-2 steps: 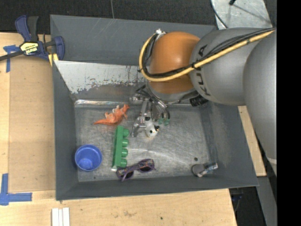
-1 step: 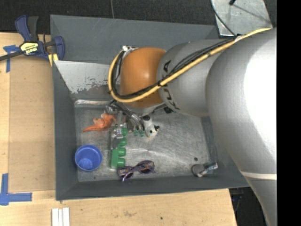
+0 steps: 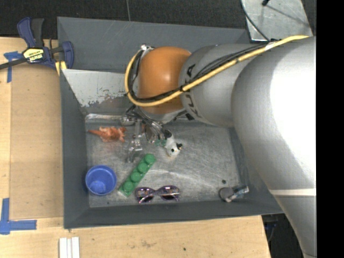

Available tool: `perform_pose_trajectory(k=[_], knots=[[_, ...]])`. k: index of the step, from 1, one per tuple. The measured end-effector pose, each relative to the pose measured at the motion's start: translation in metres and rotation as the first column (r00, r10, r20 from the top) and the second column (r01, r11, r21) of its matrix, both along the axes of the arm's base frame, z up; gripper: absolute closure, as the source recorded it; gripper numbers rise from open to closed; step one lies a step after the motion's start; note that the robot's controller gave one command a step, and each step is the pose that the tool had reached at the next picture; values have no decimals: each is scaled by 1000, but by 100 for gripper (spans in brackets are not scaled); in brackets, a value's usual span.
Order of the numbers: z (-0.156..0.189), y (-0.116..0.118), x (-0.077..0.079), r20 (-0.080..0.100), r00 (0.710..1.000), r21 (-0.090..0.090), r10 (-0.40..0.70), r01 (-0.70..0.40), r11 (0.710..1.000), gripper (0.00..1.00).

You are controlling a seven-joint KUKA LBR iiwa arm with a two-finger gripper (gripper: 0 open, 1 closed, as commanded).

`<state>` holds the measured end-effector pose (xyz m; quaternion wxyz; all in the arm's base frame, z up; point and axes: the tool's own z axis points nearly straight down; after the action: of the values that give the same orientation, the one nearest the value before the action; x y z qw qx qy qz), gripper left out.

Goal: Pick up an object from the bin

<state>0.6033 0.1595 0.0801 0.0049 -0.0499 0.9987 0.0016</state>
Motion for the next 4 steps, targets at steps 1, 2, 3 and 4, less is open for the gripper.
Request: perform_pose_trajectory(k=[1,2,3,4], knots=[[18,46,-48,-7,998,-5,59,-59,998,0],[-5,-41,19,-1,1000,1,-6,6,1000,100],[-5,-41,19,-1,1000,1,-6,6,1000,100],[-2,-41,19,-2,1000,0,-6,6,1000,100]])
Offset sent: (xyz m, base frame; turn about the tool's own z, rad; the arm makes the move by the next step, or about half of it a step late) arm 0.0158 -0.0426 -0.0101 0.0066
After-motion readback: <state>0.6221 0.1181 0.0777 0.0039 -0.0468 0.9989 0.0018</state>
